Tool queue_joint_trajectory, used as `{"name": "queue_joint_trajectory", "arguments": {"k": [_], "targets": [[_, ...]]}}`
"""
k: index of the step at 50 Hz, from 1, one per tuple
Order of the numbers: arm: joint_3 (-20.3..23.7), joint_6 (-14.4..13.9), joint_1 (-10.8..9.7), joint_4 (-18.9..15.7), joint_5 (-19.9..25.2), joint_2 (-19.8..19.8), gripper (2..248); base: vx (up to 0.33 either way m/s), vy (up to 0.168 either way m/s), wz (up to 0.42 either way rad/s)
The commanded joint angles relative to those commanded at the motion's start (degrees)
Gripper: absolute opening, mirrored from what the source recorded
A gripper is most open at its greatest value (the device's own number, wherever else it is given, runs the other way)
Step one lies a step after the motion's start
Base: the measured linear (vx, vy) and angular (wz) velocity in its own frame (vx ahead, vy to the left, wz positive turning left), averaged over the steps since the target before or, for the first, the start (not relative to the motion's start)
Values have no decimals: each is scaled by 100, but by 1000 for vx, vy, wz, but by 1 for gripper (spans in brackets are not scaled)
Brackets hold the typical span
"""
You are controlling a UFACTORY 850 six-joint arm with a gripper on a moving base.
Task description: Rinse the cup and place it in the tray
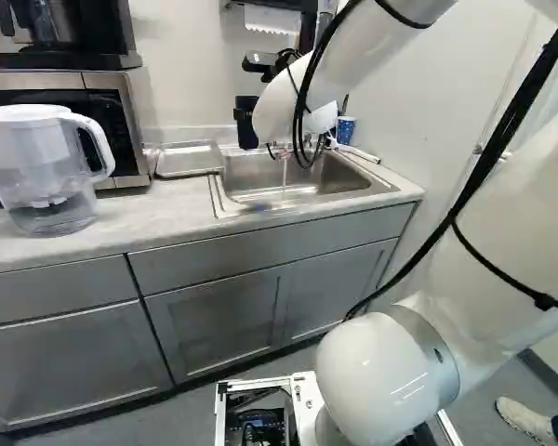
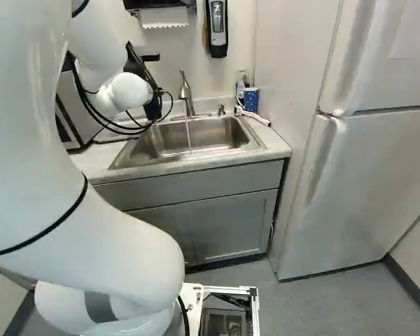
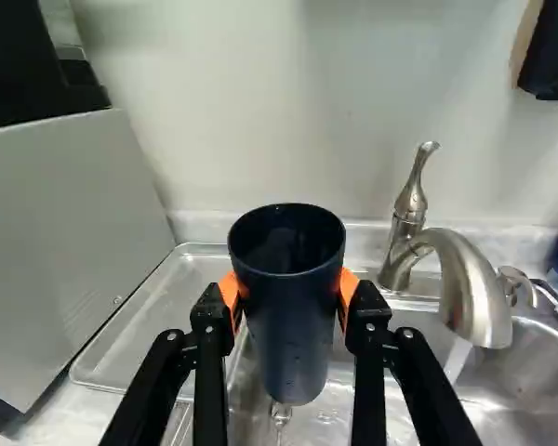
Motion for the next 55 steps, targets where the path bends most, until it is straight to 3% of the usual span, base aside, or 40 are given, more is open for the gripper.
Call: {"name": "queue_joint_trajectory", "arguments": {"k": [18,55], "targets": [[-39,99,94,0,0,-41,121,0,0,0],[-39,2230,94,73,0,-41,121,0,0,0]]}}
